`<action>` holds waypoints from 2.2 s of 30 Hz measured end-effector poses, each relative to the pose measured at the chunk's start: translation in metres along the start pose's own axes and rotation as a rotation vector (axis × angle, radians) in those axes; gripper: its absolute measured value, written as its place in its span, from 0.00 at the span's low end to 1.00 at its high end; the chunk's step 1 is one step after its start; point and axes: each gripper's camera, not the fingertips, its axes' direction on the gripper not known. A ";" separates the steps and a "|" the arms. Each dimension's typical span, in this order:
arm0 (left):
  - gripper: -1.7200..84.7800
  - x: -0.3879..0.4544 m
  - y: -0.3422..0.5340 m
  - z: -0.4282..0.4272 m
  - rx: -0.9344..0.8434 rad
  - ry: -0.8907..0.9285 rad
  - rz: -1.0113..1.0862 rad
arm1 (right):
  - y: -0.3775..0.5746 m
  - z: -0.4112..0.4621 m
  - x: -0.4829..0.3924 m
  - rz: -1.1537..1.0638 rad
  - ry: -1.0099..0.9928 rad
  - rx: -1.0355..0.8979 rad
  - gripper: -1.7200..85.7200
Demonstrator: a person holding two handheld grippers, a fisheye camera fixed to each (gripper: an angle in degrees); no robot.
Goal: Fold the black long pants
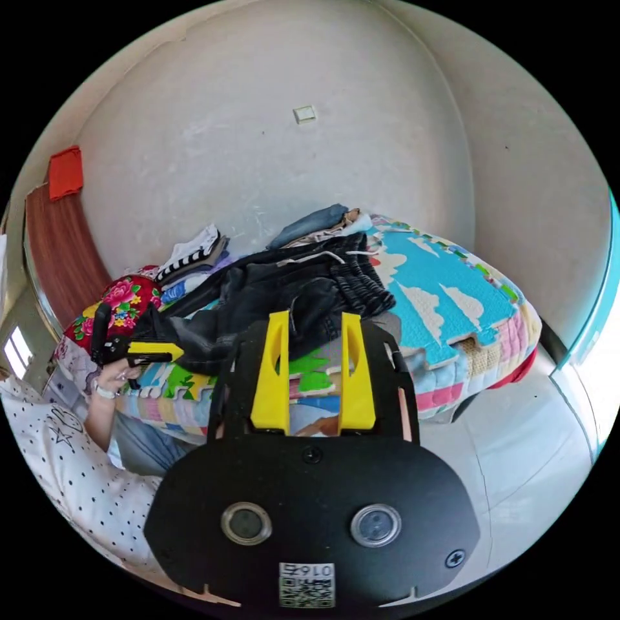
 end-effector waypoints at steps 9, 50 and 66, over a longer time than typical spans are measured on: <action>0.01 0.023 0.014 -0.017 0.013 0.098 -0.001 | -0.038 0.008 0.133 0.226 0.223 -0.126 0.19; 0.11 -0.174 0.089 -0.229 0.191 -0.355 -0.659 | -0.178 0.010 -0.059 -0.127 0.520 0.041 0.12; 0.01 -0.278 0.245 -0.391 0.235 -0.519 -0.867 | -0.110 0.179 -0.412 -0.754 -0.253 -0.266 0.03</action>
